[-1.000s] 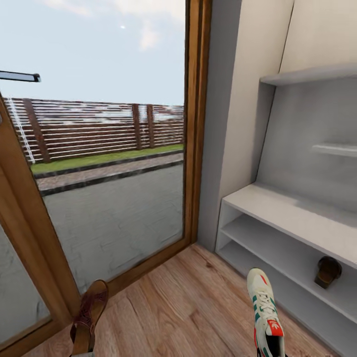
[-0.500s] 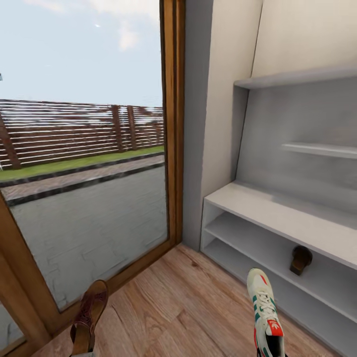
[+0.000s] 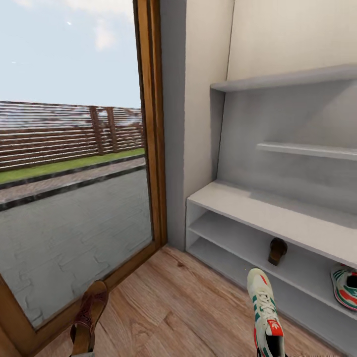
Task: Pick up the two gym shoes and the two sandals from the corridor floor and place them onto the hallstand (shoe rack) in the corridor, making sure they are on the rack and not on the floor. Arrange them so the two gym shoes are next to each other and the two sandals are next to each other.
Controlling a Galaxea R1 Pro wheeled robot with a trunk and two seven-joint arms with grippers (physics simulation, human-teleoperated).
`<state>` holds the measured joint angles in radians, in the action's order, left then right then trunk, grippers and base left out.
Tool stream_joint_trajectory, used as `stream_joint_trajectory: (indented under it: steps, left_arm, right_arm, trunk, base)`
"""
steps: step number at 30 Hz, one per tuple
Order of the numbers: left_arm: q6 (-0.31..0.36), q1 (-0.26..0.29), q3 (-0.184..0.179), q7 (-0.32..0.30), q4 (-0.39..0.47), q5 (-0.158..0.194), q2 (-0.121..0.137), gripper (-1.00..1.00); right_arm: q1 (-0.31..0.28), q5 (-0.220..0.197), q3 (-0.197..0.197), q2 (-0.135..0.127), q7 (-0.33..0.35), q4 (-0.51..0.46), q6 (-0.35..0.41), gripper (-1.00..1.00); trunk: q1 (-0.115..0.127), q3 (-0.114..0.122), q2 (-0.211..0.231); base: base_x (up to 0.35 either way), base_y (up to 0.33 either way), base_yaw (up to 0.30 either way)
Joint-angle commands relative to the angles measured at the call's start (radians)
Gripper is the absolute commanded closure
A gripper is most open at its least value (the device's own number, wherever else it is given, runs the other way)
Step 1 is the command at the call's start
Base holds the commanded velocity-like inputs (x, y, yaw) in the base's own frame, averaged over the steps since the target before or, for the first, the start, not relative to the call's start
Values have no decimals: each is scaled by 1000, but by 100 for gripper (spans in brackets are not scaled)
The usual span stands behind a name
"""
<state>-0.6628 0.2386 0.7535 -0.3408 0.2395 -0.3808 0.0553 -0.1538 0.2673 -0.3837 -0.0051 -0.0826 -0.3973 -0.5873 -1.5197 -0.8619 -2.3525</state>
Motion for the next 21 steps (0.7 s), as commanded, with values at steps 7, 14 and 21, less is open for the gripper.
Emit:
stream_joint_trajectory:
  steps: [7, 14, 21]
  left_arm:
    - [-3, 1, 9, -6, 0, -7, 0, 100]
    - [-3, 1, 9, -6, 0, -7, 0, 100]
    - [-3, 1, 9, -6, 0, -7, 0, 100]
  right_arm:
    - [-1, 10, -4, 0, -5, 1, -3, 100]
    - [-1, 10, -5, 0, -5, 1, -3, 100]
    - [-1, 10, -5, 0, -5, 1, -3, 100]
  trunk:
    - [0, 3, 0]
    - [0, 7, 0]
    - [0, 11, 0]
  base:
    - [0, 0, -242]
    - [0, 0, -242]
    - [0, 0, -242]
